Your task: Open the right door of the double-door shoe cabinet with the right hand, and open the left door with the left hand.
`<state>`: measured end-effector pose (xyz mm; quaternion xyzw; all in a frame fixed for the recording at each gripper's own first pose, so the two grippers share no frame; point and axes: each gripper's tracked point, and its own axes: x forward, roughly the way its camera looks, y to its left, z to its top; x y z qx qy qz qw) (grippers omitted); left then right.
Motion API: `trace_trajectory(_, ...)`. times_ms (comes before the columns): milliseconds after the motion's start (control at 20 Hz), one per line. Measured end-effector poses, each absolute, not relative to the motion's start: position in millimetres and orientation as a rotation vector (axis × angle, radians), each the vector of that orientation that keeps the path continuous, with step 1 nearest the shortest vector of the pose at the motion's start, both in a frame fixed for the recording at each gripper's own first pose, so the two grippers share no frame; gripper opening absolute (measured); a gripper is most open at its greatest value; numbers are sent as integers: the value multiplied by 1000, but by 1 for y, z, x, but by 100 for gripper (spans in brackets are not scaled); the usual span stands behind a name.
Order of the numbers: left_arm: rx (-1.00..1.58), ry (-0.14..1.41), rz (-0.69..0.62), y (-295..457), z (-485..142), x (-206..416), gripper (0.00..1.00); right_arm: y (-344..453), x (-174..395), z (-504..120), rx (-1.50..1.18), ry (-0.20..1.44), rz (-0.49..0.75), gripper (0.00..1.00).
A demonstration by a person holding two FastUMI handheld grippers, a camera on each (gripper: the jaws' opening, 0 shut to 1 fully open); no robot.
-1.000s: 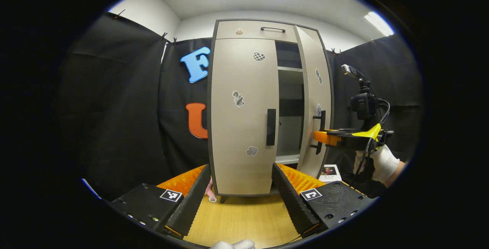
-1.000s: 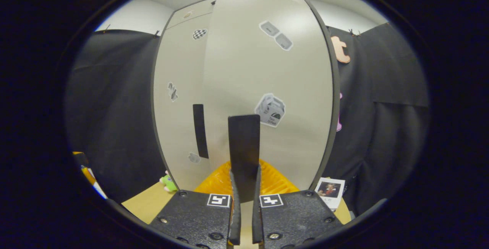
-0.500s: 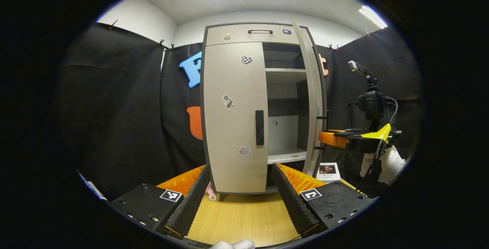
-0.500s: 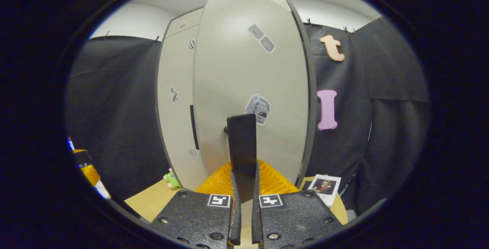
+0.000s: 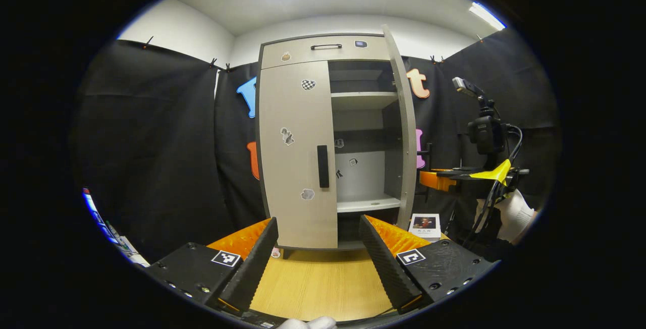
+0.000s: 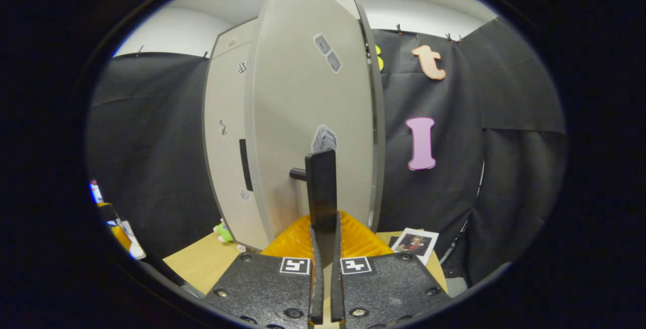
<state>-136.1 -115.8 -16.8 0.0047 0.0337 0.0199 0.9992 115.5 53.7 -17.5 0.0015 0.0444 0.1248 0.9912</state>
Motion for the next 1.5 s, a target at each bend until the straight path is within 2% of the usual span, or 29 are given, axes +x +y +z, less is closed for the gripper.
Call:
trace_trajectory(550, 11, 55, 28, -151, -7, -144, 96, 28, 117, -17, -9, 82, 193, 4)
trace_trajectory(1300, 5, 63, 17, -125, -7, -115, 96, 20, 110, -21, 36, 102, 123, 4)
trace_trajectory(1400, 16, 69, 21, -114, -12, -108, 97, 17, 104, -20, 42, 98, 116, 8)
trace_trajectory(1500, 14, 80, 23, -107, -15, -103, 96, 14, 98, -16, 33, 81, 107, 20)
